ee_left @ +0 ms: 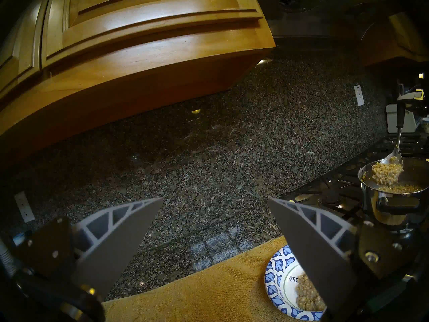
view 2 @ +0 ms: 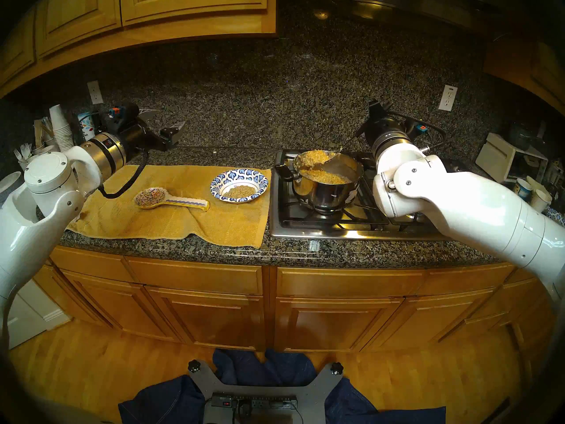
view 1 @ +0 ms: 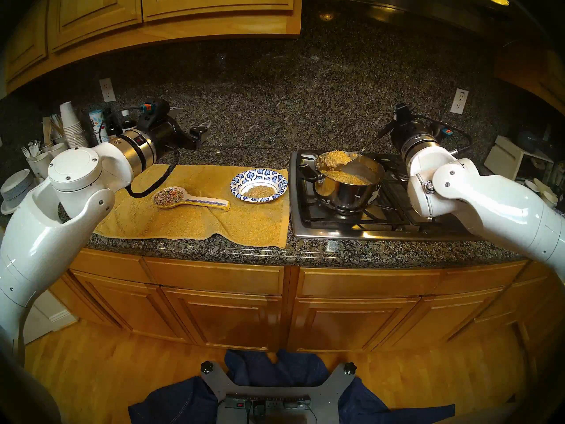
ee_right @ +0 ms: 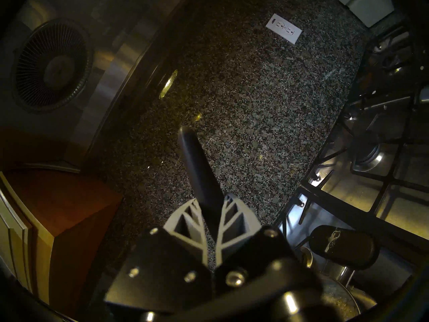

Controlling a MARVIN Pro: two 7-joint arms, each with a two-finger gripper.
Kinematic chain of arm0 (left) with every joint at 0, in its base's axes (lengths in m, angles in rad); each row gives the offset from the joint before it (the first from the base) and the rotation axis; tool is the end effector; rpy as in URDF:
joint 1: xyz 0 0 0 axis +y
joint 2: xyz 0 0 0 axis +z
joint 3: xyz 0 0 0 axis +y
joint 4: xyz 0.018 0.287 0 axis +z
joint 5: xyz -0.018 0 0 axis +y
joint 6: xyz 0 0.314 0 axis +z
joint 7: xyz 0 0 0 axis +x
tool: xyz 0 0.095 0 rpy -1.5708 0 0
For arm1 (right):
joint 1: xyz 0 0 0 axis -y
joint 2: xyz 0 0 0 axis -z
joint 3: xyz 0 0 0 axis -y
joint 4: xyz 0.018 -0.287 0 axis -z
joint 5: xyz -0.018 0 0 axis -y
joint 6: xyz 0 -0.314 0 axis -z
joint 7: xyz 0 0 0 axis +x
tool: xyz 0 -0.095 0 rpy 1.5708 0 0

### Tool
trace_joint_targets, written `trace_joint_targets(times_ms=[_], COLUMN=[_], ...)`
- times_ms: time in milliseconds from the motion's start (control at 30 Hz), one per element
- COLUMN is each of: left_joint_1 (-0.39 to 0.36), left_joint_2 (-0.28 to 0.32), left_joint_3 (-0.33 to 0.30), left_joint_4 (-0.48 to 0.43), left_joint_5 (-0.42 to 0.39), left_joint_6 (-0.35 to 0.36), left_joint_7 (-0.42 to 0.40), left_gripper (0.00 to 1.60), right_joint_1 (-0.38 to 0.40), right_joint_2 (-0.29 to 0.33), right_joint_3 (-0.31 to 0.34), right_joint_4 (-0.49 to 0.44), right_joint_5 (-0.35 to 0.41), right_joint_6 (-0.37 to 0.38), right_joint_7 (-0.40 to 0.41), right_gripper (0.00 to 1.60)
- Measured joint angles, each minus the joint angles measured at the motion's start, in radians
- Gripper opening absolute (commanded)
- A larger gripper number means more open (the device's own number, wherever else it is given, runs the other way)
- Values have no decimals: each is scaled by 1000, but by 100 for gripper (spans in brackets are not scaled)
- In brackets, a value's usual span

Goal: Scoop oatmeal into bowl

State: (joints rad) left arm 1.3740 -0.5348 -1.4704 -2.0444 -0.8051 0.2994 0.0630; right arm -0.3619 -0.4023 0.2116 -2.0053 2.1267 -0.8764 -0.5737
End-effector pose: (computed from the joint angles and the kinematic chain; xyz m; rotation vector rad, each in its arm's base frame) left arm 0.4092 0.0917 -0.0399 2.0319 -0.6703 2.2892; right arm 0.4402 -0.0545 -0.0533 -1.4768 1.0059 -1.7725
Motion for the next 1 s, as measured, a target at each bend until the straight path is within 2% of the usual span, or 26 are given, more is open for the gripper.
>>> trace_joint_targets(times_ms=[1000], left_joint_1=[0], left_joint_2=[0], left_joint_3=[0], left_joint_4=[0], left_joint_5=[0], left_joint_6=[0], left_joint_7=[0], left_gripper=[160], right_joint_1=[7], right_joint_2=[-14], right_joint_3=[4], right_joint_4=[-24], right_joint_5=[12], right_joint_6=[-25], right_joint_7=[-2], right_gripper=[0])
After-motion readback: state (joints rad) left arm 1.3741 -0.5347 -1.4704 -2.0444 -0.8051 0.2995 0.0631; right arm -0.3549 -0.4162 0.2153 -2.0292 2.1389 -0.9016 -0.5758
